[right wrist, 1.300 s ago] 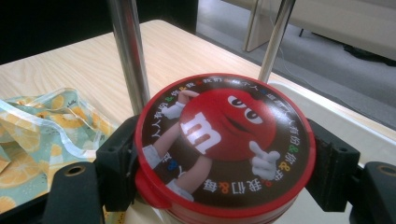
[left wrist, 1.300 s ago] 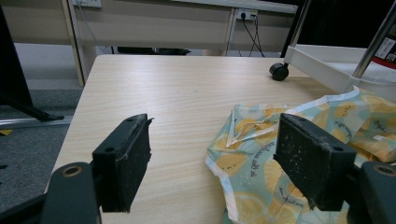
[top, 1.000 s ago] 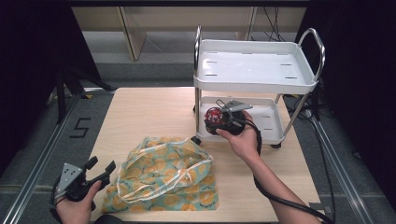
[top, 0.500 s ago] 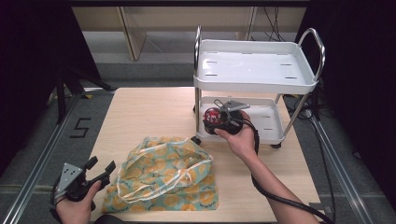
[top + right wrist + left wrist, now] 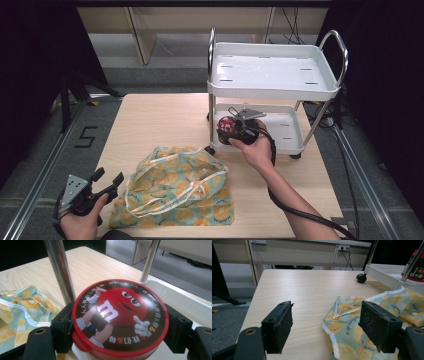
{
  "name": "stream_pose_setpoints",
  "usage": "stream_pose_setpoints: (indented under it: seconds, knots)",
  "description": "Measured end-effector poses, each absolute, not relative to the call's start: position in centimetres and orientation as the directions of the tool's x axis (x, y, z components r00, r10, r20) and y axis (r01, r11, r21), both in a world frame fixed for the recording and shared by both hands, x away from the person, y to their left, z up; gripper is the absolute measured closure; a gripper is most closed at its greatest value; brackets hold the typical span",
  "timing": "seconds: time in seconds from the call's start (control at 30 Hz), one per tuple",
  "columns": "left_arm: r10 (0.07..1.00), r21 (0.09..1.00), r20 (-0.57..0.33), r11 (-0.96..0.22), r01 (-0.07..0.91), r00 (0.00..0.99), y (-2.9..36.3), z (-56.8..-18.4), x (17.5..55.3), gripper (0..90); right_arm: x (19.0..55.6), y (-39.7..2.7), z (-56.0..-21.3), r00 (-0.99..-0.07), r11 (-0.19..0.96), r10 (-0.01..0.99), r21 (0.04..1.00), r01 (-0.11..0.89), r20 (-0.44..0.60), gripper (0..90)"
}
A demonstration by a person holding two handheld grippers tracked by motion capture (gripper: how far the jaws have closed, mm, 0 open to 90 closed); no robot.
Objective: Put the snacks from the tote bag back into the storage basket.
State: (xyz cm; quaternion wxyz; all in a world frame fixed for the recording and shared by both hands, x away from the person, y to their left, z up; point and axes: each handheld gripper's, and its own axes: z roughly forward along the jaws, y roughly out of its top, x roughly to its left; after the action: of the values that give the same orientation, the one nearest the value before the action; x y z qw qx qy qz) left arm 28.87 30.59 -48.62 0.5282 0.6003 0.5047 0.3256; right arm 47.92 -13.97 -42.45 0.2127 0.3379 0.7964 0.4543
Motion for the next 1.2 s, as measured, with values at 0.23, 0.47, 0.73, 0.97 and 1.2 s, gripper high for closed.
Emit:
stream_pose_setpoints:
  seconds: [0.23, 0.47, 0.73, 0.97, 1.2]
  knots:
    - [0.95, 0.962, -0.142, 0.067, 0.264, 0.277, 30.6, -48.6, 28.9, 25.8, 48.0, -13.7, -42.7, -0.681, 0.359, 0.732, 0.865, 0.35, -0.028, 26.7]
    - [0.95, 0.963, -0.142, 0.067, 0.262, 0.279, 30.6, -48.6, 28.9, 25.8, 48.2, -13.6, -42.9, -0.681, 0.364, 0.732, 0.862, 0.352, -0.031, 26.8]
    - [0.95, 0.963, -0.142, 0.067, 0.263, 0.278, 30.6, -48.6, 28.9, 25.8, 48.2, -13.4, -43.4, -0.682, 0.366, 0.731, 0.859, 0.357, -0.027, 26.8]
    - [0.951, 0.963, -0.14, 0.065, 0.263, 0.277, 30.6, -48.6, 28.8, 25.8, 48.4, -13.1, -44.0, -0.682, 0.369, 0.731, 0.854, 0.368, -0.022, 26.8]
    - [0.95, 0.962, -0.139, 0.063, 0.264, 0.28, 30.6, -48.6, 28.9, 25.8, 48.3, -13.2, -44.1, -0.686, 0.36, 0.728, 0.852, 0.38, -0.001, 26.7]
